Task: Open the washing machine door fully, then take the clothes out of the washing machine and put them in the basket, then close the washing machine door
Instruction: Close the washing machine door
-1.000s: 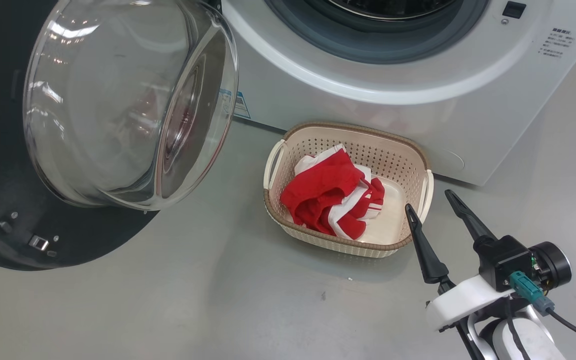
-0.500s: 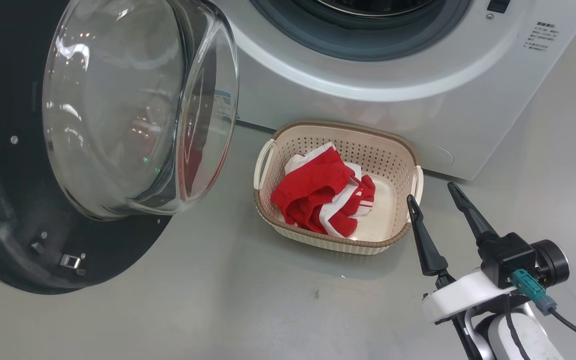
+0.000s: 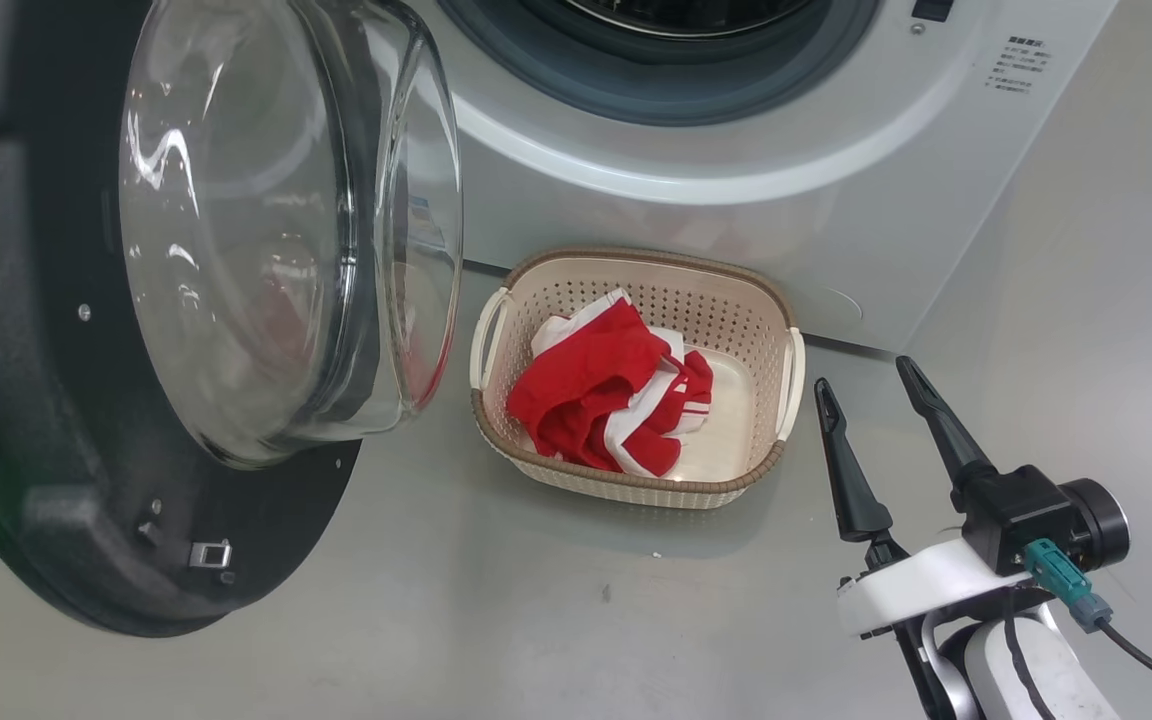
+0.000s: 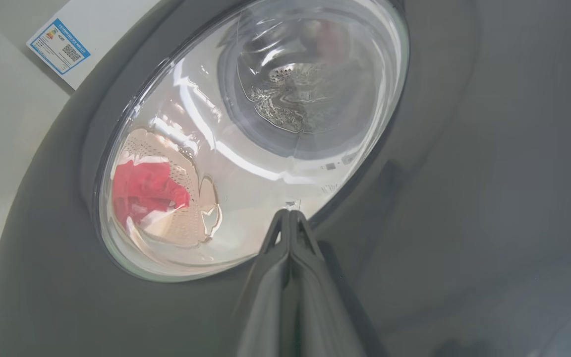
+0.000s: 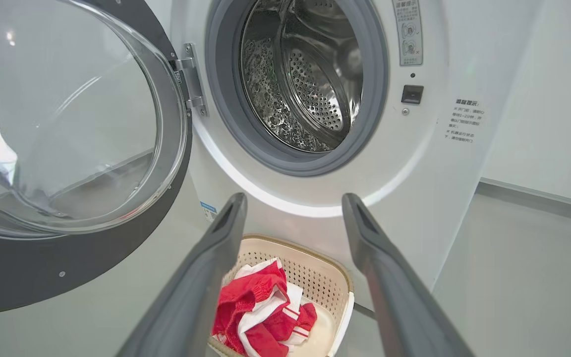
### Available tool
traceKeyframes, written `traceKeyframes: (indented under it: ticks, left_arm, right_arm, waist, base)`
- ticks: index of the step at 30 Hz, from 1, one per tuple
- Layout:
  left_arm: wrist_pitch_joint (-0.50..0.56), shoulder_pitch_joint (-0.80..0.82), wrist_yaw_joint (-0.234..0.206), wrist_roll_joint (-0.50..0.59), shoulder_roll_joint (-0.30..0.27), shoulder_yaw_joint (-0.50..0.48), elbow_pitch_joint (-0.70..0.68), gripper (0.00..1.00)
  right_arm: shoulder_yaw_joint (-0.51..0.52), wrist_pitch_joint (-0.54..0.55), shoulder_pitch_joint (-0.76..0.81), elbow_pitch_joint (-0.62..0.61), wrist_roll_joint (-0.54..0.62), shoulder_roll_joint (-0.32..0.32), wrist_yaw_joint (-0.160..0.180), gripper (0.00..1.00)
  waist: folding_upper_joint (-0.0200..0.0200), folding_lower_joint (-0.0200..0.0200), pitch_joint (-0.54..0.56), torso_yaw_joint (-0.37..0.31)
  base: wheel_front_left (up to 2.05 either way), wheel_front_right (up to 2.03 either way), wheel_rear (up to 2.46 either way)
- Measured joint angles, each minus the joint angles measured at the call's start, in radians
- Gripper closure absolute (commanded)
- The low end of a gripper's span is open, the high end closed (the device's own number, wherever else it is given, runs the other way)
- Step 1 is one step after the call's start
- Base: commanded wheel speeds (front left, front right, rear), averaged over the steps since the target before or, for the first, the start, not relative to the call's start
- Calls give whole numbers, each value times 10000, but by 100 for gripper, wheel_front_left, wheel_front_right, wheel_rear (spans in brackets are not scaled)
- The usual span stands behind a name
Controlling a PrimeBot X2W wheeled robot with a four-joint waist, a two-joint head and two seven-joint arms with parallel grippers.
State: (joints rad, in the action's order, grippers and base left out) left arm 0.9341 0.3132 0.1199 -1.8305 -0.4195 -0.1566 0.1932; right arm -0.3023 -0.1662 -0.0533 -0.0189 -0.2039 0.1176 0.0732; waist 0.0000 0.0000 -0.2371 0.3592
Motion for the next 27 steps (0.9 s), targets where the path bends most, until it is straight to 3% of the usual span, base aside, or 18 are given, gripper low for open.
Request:
traceKeyframes:
  ticks: [13, 27]
  left_arm:
    - [374, -896, 0, -104, 527, 230, -1151, 100]
    - [504, -1100, -2, -100, 662, 594, -1893, 100]
  right_arm:
    - [-75, -311, -4, 451, -174, -224, 4, 0]
    - [-255, -575, -81, 692, -343, -387, 4, 0]
  waist:
    - [0, 0, 96, -960]
    - [0, 0, 80, -2323]
  base:
    - [0, 0, 0]
    - [0, 0, 0]
